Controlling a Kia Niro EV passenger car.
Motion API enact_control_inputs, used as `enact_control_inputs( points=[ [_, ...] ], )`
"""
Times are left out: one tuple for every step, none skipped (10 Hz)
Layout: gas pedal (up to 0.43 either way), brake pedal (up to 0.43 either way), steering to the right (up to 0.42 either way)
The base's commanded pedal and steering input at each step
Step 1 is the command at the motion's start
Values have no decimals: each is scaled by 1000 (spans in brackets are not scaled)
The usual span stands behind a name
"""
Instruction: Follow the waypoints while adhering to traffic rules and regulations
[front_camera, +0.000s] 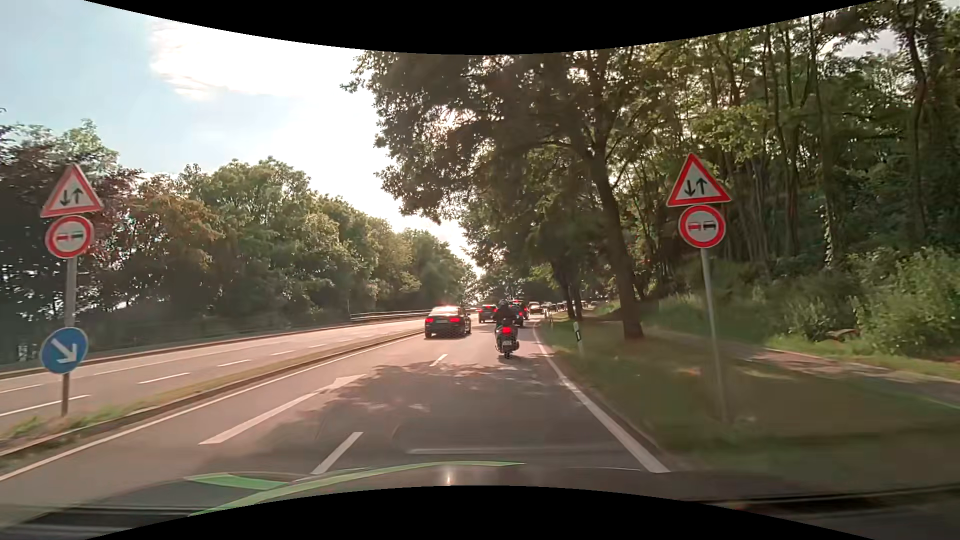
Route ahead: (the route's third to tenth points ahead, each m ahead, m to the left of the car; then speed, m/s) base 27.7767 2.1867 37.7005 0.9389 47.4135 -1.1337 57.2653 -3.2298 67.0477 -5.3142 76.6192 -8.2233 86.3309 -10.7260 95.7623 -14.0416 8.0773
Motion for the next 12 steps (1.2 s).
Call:
enact_control_inputs(
  points=[
    [0, 24, 13],
    [0, 30, 13],
    [0, 37, 13],
    [0, 61, 12],
    [0, 79, 9],
    [0, 85, 9],
    [0, 79, 9],
    [0, 79, 8],
    [0, 79, 9],
    [0, 85, 8],
    [0, 85, 10],
    [0, 85, 13]
  ],
)
